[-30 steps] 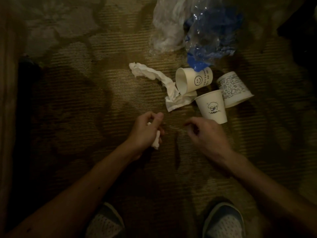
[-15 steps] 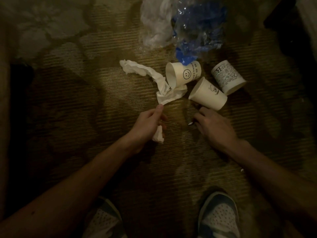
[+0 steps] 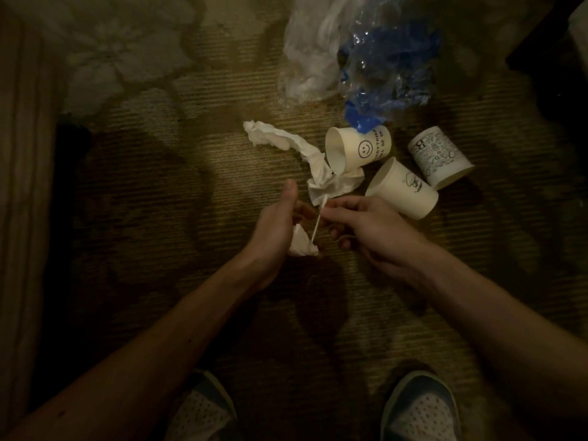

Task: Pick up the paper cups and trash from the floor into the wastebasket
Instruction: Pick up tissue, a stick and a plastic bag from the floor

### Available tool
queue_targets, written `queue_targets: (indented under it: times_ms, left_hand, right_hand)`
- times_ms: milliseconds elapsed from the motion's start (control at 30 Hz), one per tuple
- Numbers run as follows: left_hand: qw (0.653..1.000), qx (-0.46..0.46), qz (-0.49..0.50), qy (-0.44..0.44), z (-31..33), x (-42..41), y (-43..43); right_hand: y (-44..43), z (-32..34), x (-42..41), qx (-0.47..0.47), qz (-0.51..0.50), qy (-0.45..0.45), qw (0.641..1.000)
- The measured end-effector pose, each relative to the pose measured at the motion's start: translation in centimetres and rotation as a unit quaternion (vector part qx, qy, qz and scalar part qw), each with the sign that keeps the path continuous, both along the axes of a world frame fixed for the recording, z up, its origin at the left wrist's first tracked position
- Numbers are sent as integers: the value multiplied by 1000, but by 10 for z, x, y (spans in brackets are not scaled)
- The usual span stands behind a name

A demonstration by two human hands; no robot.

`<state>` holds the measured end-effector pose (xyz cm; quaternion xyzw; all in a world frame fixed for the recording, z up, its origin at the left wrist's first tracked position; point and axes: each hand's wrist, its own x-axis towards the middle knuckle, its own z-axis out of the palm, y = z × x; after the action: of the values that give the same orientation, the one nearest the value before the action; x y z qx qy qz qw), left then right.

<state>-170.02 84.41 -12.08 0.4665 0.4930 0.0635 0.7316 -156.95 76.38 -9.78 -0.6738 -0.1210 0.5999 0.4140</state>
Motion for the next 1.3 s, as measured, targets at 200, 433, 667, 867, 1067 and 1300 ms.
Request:
queue_targets:
  times_ms: [200, 433, 667, 867, 1067, 1300]
  left_hand:
    - [997, -6, -31, -70, 0, -3, -5]
    - [992, -23, 51, -116, -6, -13, 6]
    - [989, -11, 107, -99, -11, -21, 25]
    - [988, -21, 112, -107, -13, -25, 25]
    - [989, -22, 102, -104, -11, -25, 26]
    - [989, 108, 99, -9, -3, -27, 38]
  right_hand:
    - [6, -1, -7, 30, 30, -30, 999]
    - [21, -1, -4, 53, 74, -84, 992]
    - [51, -18, 15, 97, 307, -485, 813]
    - [67, -35, 23, 42, 449, -522, 724]
    - [62, -38, 26, 95, 431, -548, 711]
    - [48, -34, 29, 83, 325, -361, 870]
